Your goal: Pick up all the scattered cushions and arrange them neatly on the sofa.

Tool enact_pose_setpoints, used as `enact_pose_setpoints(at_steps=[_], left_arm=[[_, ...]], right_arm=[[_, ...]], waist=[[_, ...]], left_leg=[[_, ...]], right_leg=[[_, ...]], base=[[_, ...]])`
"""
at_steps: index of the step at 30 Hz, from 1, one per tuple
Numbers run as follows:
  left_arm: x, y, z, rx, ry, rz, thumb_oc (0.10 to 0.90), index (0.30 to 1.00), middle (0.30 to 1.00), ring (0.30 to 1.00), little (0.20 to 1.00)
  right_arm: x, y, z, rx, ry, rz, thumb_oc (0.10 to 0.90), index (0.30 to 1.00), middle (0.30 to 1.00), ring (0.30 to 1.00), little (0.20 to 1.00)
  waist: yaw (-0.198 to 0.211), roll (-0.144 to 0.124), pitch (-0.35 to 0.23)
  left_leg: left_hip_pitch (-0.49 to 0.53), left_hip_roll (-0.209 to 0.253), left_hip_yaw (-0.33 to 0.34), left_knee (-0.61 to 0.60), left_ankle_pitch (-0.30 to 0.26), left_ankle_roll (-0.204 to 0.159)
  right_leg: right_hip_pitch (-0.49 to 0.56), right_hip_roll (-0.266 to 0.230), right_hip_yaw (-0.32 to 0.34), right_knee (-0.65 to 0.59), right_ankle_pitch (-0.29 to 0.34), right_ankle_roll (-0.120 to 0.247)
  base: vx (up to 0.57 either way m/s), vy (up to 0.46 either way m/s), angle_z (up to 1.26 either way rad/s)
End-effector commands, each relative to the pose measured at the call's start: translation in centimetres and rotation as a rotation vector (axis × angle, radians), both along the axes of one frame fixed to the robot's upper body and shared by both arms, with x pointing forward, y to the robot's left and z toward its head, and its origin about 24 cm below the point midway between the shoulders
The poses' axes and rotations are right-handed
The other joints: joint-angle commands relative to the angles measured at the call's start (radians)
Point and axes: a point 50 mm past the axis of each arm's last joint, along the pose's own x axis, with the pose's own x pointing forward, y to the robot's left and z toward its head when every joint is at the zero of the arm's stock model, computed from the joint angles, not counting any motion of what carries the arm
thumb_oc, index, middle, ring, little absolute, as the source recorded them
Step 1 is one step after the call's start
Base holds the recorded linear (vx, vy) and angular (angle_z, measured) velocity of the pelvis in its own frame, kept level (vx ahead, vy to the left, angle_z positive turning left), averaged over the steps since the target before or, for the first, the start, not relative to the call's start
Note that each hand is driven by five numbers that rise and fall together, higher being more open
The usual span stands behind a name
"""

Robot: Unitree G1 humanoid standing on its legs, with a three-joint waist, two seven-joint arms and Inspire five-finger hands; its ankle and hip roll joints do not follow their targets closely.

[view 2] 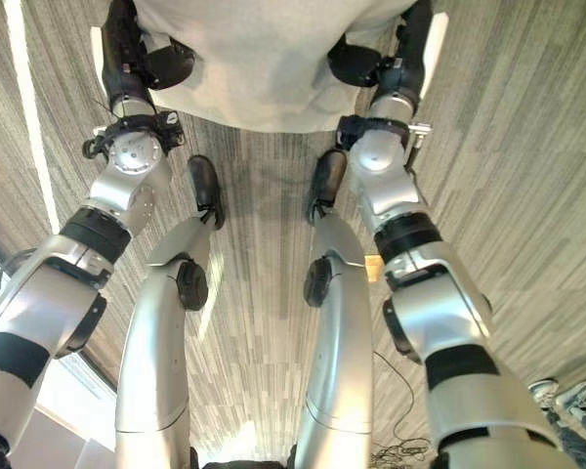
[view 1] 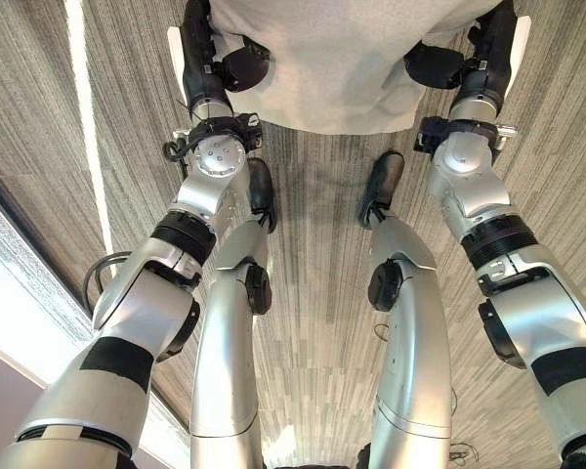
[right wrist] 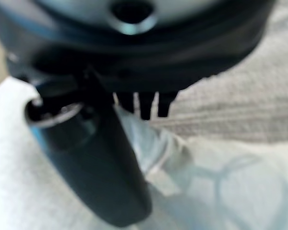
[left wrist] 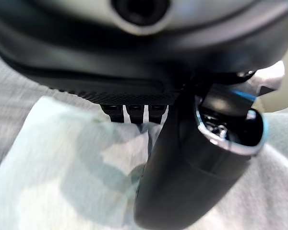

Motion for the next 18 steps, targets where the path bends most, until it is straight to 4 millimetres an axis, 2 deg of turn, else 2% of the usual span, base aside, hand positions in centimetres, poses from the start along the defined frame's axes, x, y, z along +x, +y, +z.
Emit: enact_pose_setpoints(at_steps=[1,2,5,6,9,10,12,13,15,16,17,18], left_arm=[[-3.7,-5.7,6.0,0.023,-0.343,-0.285,0.400,0.300,0.300,0.300,0.300],[-4.0,-5.6,6.2,0.022,-0.366,-0.303,0.400,0.300,0.300,0.300,0.300],[-4.2,-5.2,5.8,-0.027,-0.372,-0.328,0.400,0.300,0.300,0.300,0.300],[-4.4,-4.9,5.4,-0.073,-0.381,-0.353,0.400,0.300,0.300,0.300,0.300],[-4.7,-4.5,4.6,-0.069,-0.387,-0.355,0.400,0.300,0.300,0.300,0.300],[-5.0,-4.1,3.5,-0.062,-0.389,-0.352,0.400,0.300,0.300,0.300,0.300],[-5.2,-3.9,2.8,-0.065,-0.385,-0.351,0.400,0.300,0.300,0.300,0.300],[-5.3,-3.6,0.5,-0.046,-0.347,-0.341,0.400,0.300,0.300,0.300,0.300],[-5.6,-3.4,-0.6,-0.023,-0.339,-0.337,0.400,0.300,0.300,0.300,0.300],[-6.1,-3.1,-2.9,-0.001,-0.309,-0.330,0.400,0.300,0.300,0.300,0.300],[-6.1,-3.1,-3.1,-0.001,-0.304,-0.331,0.400,0.300,0.300,0.300,0.300],[-6.5,-3.0,-4.3,-0.001,-0.285,-0.335,0.400,0.300,0.300,0.300,0.300]], right_arm=[[-2.7,8.2,3.5,-0.128,-0.241,0.403,0.400,0.300,0.300,0.300,0.300],[-3.2,8.9,3.4,-0.147,-0.258,0.459,0.400,0.300,0.300,0.300,0.300],[-3.3,9.0,2.7,-0.144,-0.254,0.486,0.400,0.300,0.300,0.300,0.300],[-3.4,8.7,2.1,-0.168,-0.249,0.481,0.400,0.300,0.300,0.300,0.300],[-3.5,7.9,1.1,-0.177,-0.243,0.471,0.400,0.300,0.300,0.300,0.300],[-3.7,6.8,0.1,-0.169,-0.239,0.452,0.400,0.300,0.300,0.300,0.300],[-3.8,6.2,-0.6,-0.153,-0.235,0.440,0.400,0.300,0.300,0.300,0.300],[-4.3,5.4,-2.2,-0.142,-0.226,0.426,0.400,0.300,0.300,0.300,0.300],[-4.6,4.9,-3.0,-0.147,-0.226,0.409,0.400,0.300,0.300,0.300,0.300],[-5.3,4.2,-5.0,-0.168,-0.203,0.391,0.400,0.300,0.300,0.300,0.300],[-5.3,4.2,-5.2,-0.167,-0.199,0.390,0.400,0.300,0.300,0.300,0.300],[-5.8,4.0,-6.5,-0.167,-0.182,0.391,0.400,0.300,0.300,0.300,0.300]], waist=[[0.017,0.036,-0.097],[0.015,0.038,-0.112],[0.011,0.038,-0.120],[0.007,0.035,-0.122],[0.001,0.032,-0.119],[-0.003,0.030,-0.119],[-0.006,0.029,-0.115],[-0.011,0.023,-0.106],[-0.012,0.019,-0.105],[-0.014,0.014,-0.107],[-0.014,0.013,-0.104],[-0.013,0.009,-0.110]], left_leg=[[0.013,-0.052,-0.116,0.057,-0.109,-0.045],[0.014,-0.052,-0.118,0.042,-0.101,-0.045],[0.045,-0.052,-0.117,0.009,-0.089,-0.047],[0.084,-0.053,-0.119,-0.030,-0.080,-0.048],[0.141,-0.056,-0.117,-0.072,-0.066,-0.049],[0.195,-0.054,-0.117,-0.111,-0.056,-0.051],[0.231,-0.056,-0.120,-0.132,-0.049,-0.054],[0.315,-0.053,-0.120,-0.179,-0.040,-0.060],[0.363,-0.051,-0.121,-0.213,-0.032,-0.064],[0.435,-0.050,-0.123,-0.252,-0.025,-0.068],[0.446,-0.050,-0.124,-0.259,-0.023,-0.069],[0.490,-0.052,-0.126,-0.293,-0.015,-0.073]], right_leg=[[0.086,0.025,-0.023,0.032,-0.098,0.056],[0.091,0.031,-0.027,0.014,-0.093,0.058],[0.123,0.034,-0.038,-0.019,-0.085,0.057],[0.157,0.041,-0.046,-0.045,-0.079,0.059],[0.205,0.047,-0.053,-0.077,-0.070,0.058],[0.251,0.046,-0.061,-0.100,-0.060,0.061],[0.283,0.048,-0.065,-0.118,-0.053,0.062],[0.359,0.045,-0.073,-0.161,-0.040,0.063],[0.405,0.044,-0.081,-0.189,-0.035,0.063],[0.471,0.037,-0.090,-0.230,-0.024,0.064],[0.482,0.037,-0.090,-0.236,-0.022,0.064],[0.522,0.038,-0.095,-0.260,-0.021,0.063]], base=[[0.00,0.000,0.00],[-0.03,0.004,-0.03],[-0.04,-0.010,-0.02],[-0.04,-0.017,0.02],[-0.06,-0.020,0.08],[-0.05,-0.007,0.10],[-0.07,-0.011,0.06],[-0.08,-0.023,0.05],[-0.05,-0.021,0.05],[-0.03,-0.009,0.01],[0.00,0.000,0.00],[0.00,-0.046,0.00]])
